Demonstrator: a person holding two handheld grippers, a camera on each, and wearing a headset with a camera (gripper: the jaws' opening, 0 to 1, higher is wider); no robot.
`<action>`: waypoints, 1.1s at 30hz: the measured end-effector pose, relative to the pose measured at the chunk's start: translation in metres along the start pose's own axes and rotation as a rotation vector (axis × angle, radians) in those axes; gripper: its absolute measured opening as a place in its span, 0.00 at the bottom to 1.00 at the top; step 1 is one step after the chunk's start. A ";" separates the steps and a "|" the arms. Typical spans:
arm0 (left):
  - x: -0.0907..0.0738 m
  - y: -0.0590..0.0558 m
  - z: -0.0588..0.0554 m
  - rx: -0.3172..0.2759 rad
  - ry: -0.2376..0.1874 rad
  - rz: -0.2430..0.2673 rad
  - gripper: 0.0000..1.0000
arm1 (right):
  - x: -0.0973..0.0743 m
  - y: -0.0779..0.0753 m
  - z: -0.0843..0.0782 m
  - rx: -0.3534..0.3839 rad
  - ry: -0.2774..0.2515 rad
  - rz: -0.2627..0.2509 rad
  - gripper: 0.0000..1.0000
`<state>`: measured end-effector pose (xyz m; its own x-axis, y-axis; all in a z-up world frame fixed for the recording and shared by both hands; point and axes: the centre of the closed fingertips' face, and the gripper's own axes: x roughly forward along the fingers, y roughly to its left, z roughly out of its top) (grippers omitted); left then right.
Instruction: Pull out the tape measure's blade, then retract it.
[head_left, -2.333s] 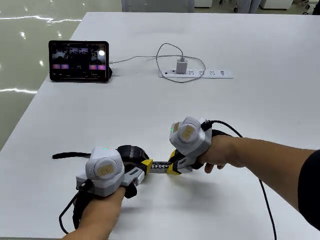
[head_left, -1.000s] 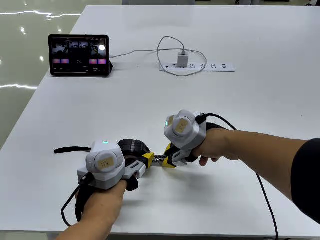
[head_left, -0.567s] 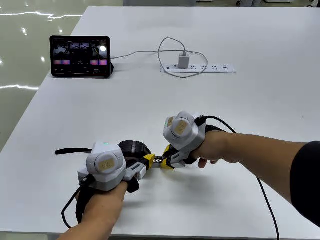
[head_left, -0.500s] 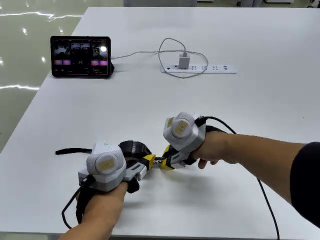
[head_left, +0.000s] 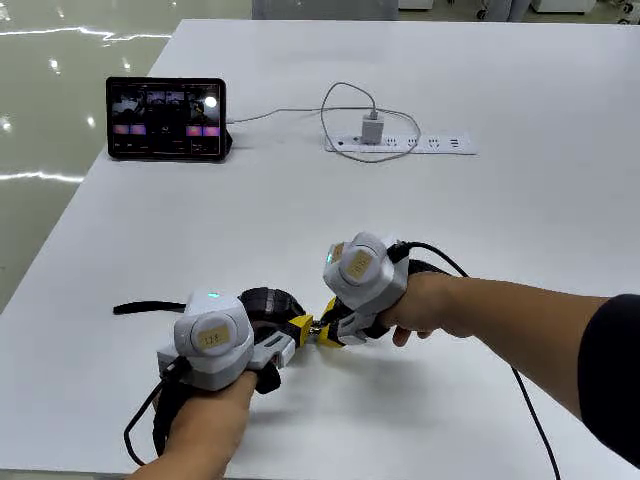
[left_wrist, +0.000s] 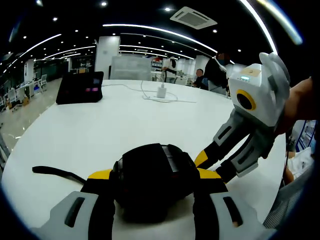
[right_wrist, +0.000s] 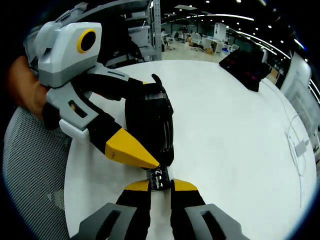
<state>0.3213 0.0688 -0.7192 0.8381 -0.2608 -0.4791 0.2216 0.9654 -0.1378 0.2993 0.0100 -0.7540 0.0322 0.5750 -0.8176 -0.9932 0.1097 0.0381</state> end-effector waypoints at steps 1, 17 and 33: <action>0.000 0.000 0.000 -0.001 0.000 0.000 0.59 | 0.000 0.000 0.000 -0.001 0.000 0.000 0.11; 0.000 0.001 0.000 -0.012 -0.002 -0.006 0.59 | 0.006 0.001 0.007 0.010 -0.020 0.008 0.11; 0.000 0.000 0.000 -0.015 -0.005 -0.009 0.59 | 0.009 0.000 0.010 0.008 -0.025 0.005 0.12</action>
<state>0.3216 0.0689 -0.7194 0.8385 -0.2691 -0.4739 0.2215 0.9628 -0.1548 0.3005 0.0228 -0.7557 0.0296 0.5953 -0.8030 -0.9925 0.1127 0.0469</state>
